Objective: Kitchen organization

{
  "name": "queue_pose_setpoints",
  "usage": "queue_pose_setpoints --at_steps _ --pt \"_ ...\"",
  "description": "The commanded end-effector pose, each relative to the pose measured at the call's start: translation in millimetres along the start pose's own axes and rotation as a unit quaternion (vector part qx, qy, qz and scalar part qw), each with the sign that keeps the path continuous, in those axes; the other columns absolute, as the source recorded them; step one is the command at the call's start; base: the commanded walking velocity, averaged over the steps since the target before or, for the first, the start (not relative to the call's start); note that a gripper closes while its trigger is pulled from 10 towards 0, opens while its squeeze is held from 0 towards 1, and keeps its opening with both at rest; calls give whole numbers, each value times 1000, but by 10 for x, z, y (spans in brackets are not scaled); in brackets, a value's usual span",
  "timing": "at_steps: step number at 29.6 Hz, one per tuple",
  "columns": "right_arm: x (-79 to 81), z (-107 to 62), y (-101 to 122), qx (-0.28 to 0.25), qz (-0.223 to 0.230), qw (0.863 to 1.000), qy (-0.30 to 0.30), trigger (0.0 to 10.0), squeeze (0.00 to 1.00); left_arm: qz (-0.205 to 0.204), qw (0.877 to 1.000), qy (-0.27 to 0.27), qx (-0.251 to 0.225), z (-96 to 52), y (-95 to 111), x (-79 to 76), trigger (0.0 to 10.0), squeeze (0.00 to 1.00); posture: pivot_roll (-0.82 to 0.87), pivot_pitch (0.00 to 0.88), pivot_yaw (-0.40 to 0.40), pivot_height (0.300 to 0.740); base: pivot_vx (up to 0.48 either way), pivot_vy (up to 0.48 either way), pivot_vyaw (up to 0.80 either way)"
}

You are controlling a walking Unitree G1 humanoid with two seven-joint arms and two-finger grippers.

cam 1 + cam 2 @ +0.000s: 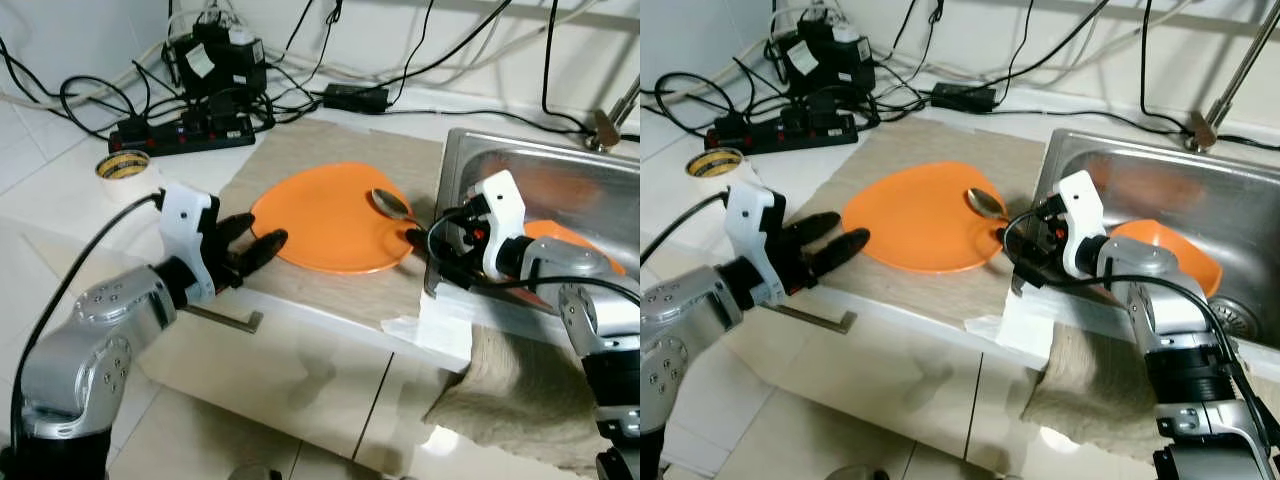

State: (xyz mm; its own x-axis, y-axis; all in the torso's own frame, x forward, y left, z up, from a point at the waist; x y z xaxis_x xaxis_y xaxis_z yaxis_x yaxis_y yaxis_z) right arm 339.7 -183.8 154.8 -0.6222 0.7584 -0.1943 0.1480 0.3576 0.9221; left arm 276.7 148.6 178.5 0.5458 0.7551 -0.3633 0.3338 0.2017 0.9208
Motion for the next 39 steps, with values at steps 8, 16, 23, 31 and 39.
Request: queue_pose_setpoints --at_steps 8,16,23,31,39 --pt "3 29 18 -2 -1 1000 -3 10000 1000 -7 999 -36 7 10 16 -165 10000 0 38 0 14 740 0 0 0" --pt "-52 51 29 0 -3 1000 -23 0 678 -13 999 -48 9 36 4 -227 10000 0 38 0 12 740 0 0 0" --pt "-46 47 34 2 -3 1000 -20 0 0 -14 999 -50 10 52 16 -229 10000 0 37 0 10 740 0 0 0" --pt "-20 51 42 -2 -3 1000 -12 0 0 -15 999 -51 14 58 9 -242 10000 0 37 0 9 740 0 0 0" --pt "-13 51 62 -7 -2 1000 -9 0 0 -14 998 -54 19 83 -3 -259 10000 0 35 0 10 740 0 0 0"
Point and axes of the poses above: a point about 5 cm out from each wrist's last joint towards the gripper, its own z axis pointing out of the wrist towards the gripper, its own y axis along the axis of the wrist's last joint, x = y × z, the point moved 2 cm from there along z, pointing out of the wrist towards the gripper, and after that the axes turned 13 degrees about -z, right-handed, at the moved point
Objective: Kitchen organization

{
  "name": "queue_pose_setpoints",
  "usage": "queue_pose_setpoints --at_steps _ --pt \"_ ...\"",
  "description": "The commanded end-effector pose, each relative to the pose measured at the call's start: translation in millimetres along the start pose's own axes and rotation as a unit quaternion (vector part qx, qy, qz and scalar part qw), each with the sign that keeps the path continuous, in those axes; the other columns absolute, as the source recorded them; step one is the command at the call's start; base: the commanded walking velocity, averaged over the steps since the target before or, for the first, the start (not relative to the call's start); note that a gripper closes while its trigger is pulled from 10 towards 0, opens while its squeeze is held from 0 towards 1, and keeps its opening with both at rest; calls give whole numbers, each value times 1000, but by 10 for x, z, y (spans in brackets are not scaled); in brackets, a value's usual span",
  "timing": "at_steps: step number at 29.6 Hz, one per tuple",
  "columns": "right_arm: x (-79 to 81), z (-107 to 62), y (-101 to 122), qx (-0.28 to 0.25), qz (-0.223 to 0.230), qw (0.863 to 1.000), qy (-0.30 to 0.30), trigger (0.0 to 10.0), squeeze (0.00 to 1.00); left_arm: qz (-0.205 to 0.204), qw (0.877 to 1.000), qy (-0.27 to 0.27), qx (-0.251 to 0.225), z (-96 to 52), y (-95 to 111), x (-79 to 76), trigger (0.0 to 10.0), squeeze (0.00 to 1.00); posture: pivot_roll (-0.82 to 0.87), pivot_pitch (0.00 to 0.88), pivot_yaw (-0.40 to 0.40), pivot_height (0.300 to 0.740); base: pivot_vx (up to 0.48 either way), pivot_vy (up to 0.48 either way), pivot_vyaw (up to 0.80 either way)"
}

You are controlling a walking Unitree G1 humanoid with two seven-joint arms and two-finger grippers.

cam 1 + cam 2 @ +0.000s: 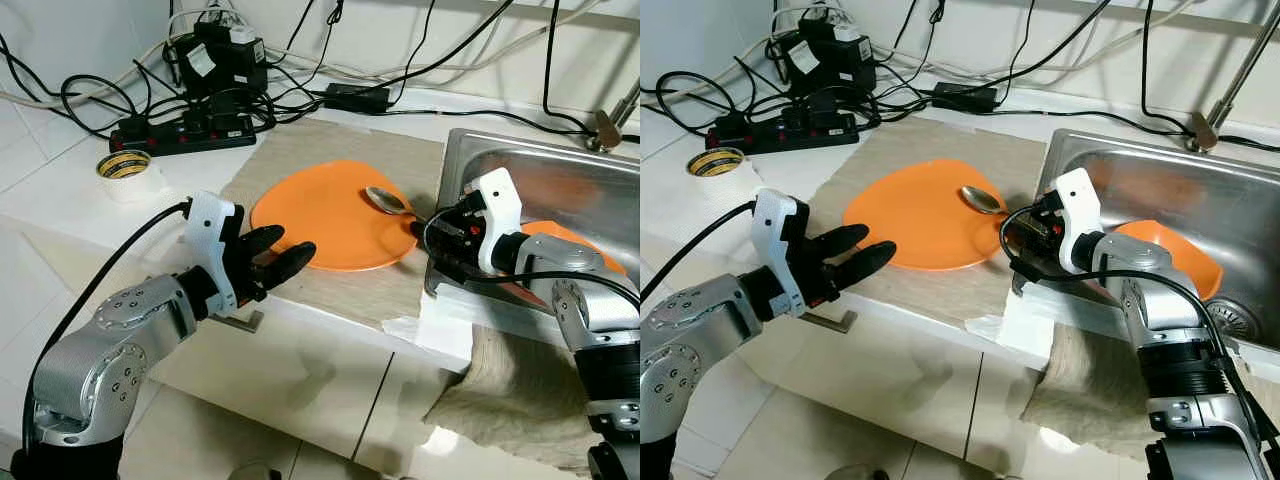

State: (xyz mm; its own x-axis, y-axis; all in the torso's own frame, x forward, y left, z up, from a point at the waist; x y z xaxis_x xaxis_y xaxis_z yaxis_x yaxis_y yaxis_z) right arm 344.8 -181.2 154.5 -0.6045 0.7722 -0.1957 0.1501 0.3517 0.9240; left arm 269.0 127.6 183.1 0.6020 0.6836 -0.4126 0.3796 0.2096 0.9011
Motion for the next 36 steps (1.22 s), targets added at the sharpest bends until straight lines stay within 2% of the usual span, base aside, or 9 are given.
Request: queue_pose_setpoints --at_steps 1,12,17,21,27,28,29,30,36 --pt "-2 -3 50 -6 -4 1000 2 0 0 6 1000 -5 4 25 22 -38 10000 0 34 0 12 740 0 0 0" --pt "-29 -19 101 -20 -1 1000 -4 0 0 6 1000 -6 4 57 34 -37 10000 0 30 0 14 740 0 0 0" --pt "-63 -28 236 -60 -1 998 -17 0 0 7 1000 -6 3 73 40 -39 10000 0 28 0 14 740 0 0 0" --pt "-115 -65 437 -119 -8 992 -37 0 0 6 1000 -7 3 80 40 -44 10000 0 27 0 13 740 0 0 0" --pt "-148 -58 474 -121 -15 991 -54 118 0 5 1000 -8 4 91 27 -57 10000 0 26 0 11 740 0 0 0" --pt "-152 -48 435 -107 -19 993 -55 6784 0 6 1000 -8 5 92 22 -59 10000 0 26 0 11 740 0 0 0" --pt "-152 -48 435 -107 -19 993 -55 6784 0 6 1000 -8 5 92 22 -59 10000 0 26 0 11 740 0 0 0" --pt "-150 -38 382 -90 -26 994 -52 10000 1000 5 1000 -8 5 93 23 -59 10000 0 26 0 10 740 0 0 0" --pt "-205 -25 239 -48 -43 995 -70 10000 1000 4 1000 -7 5 94 22 -57 10000 0 27 0 9 740 0 0 0"
Point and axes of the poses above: a point about 5 cm out from each wrist's last joint towards the gripper, its own z axis pointing out of the wrist towards the gripper, its own y axis along the axis of the wrist's last joint, x = y × z, the point moved 2 cm from there along z, pointing out of the wrist towards the gripper, and after that the axes turned 13 degrees about -z, right-handed, at the moved point
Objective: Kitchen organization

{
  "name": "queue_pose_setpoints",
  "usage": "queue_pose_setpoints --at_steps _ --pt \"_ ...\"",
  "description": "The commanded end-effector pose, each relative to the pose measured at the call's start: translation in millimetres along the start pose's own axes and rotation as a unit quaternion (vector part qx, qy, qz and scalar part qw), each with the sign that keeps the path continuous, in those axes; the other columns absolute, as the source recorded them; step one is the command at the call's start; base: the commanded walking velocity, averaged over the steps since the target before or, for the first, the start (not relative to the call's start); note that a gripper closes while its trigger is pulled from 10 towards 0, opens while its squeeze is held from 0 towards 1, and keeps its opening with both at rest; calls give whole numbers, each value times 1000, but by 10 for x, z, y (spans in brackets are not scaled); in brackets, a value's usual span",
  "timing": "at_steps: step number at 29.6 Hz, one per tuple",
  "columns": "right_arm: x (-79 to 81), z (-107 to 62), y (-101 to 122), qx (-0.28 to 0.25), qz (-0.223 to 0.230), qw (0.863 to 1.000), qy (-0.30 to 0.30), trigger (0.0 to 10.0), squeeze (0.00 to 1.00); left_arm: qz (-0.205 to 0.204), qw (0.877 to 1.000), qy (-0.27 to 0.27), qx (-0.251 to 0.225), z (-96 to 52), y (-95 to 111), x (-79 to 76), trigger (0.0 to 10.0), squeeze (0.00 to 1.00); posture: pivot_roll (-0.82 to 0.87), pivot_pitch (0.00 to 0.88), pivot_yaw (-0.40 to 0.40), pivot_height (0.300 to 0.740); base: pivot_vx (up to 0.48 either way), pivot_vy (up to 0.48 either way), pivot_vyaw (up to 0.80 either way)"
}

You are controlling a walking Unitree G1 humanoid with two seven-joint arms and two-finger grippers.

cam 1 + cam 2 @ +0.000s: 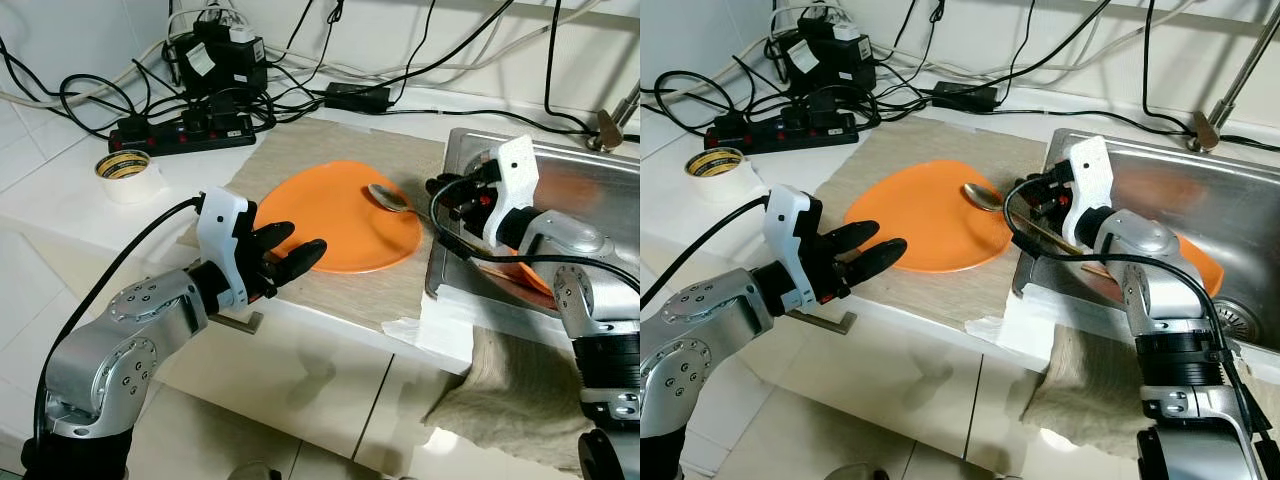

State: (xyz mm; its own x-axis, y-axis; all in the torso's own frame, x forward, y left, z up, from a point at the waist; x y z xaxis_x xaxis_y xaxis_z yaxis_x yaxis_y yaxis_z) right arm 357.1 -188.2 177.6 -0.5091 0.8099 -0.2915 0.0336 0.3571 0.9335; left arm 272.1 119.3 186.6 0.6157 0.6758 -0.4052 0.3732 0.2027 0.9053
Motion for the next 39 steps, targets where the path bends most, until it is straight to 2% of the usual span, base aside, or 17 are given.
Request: queue_pose_setpoints --at_steps 1,6,28,29,30,33,39 --pt "-80 -3 -3 8 -16 1000 -22 10000 1000 -1 1000 0 5 18 -5 -4 10000 0 28 0 10 740 0 0 0" --pt "-134 -4 1 7 -34 999 -42 10000 1000 -2 1000 1 5 17 -8 -2 10000 0 28 0 11 740 0 0 0" --pt "-138 31 -29 9 -48 998 -33 10000 1000 -8 1000 5 3 28 -19 -10 10000 0 34 0 4 740 0 0 0" --pt "-122 33 -52 17 -53 998 -27 10000 341 -8 1000 5 2 28 -20 -10 10000 0 34 0 4 740 0 0 0" --pt "-108 32 -78 26 -59 998 -21 10000 0 -9 1000 5 2 28 -20 -10 10000 0 34 0 3 740 0 0 0" --pt "-75 32 -145 45 -72 996 -6 10000 0 -12 1000 6 1 27 -19 -9 10000 0 34 0 3 740 0 0 0" --pt "-94 30 -124 46 -82 996 1 10000 0 -13 1000 7 0 29 -15 -9 10000 0 36 0 3 740 0 0 0"
Point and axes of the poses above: a point about 5 cm out from each wrist's last joint towards the gripper, its own z axis pointing out of the wrist towards the gripper, its own y axis along the axis of the wrist's last joint, x = y × z, the point moved 2 cm from there along z, pointing out of the wrist towards the gripper, and after that the axes turned 13 degrees about -z, right-handed, at the moved point
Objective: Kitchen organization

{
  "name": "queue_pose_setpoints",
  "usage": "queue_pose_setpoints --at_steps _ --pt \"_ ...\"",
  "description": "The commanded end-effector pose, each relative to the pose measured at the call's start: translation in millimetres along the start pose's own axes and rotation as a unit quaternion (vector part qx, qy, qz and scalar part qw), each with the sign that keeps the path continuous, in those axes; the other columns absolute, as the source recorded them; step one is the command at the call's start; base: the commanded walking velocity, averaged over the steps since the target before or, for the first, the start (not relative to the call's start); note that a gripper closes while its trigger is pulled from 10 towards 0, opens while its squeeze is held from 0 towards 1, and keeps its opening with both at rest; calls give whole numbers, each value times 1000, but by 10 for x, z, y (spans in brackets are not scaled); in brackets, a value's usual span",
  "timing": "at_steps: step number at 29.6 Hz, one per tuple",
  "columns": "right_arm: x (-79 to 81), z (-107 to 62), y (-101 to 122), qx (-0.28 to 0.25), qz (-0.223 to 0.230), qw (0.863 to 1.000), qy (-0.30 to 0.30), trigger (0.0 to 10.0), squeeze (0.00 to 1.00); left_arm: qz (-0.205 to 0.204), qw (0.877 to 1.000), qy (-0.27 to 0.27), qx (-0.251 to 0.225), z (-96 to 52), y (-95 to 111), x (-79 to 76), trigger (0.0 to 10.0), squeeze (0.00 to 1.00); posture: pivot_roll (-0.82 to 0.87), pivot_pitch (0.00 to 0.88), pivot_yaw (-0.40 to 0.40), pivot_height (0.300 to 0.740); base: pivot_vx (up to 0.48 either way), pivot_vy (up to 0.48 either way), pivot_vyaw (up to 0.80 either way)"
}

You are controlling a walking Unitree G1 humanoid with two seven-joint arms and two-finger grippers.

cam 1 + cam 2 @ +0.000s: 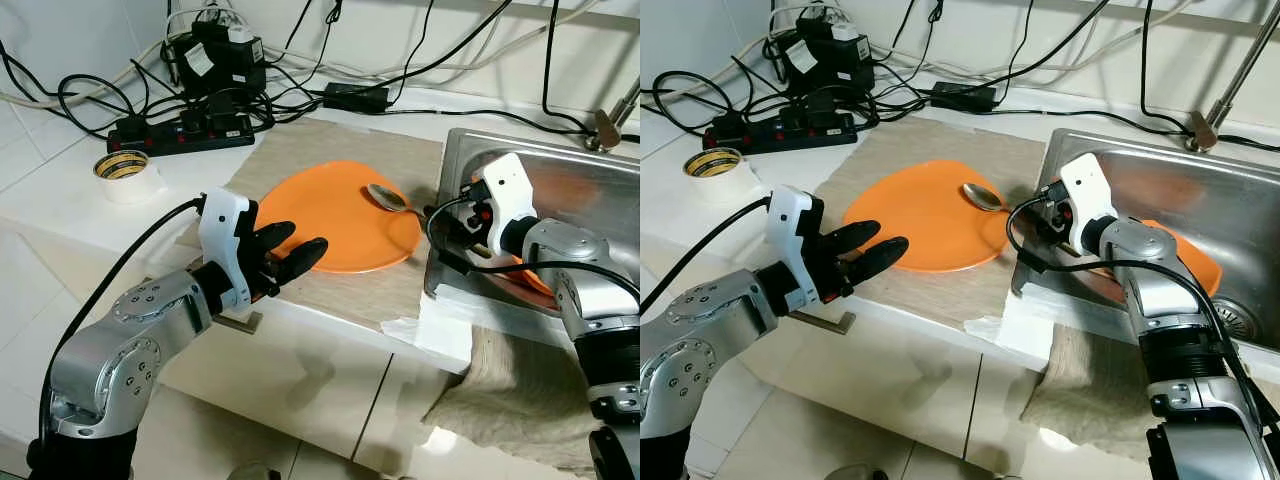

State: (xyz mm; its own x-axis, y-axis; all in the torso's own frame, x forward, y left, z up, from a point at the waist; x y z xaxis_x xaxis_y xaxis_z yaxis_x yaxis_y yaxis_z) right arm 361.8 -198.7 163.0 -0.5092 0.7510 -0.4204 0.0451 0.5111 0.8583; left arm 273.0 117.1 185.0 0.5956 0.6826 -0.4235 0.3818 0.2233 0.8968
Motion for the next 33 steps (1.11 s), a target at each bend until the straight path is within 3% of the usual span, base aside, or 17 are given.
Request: queue_pose_setpoints --at_steps 1,33 --pt "-34 3 44 -3 -11 1000 4 10000 0 -2 1000 -1 3 5 1 -6 10000 0 36 0 3 740 0 0 0" --pt "-7 65 -9 12 4 998 59 10000 0 -11 1000 4 -11 41 59 2 10000 0 44 0 -7 740 0 0 0"
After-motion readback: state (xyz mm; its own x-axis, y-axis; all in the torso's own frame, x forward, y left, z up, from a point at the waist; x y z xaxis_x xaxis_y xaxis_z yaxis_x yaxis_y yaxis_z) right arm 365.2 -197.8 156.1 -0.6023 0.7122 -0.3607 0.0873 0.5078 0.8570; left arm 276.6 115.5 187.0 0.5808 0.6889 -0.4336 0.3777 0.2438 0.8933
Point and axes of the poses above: a point about 5 cm out from each wrist's last joint towards the gripper, its own z axis pointing out of the wrist towards the gripper, its own y axis along the axis of the wrist's last joint, x = y × z, the point moved 2 cm from there along z, pointing out of the wrist towards the gripper, and after that the axes turned 13 degrees about -z, right-handed, at the moved point
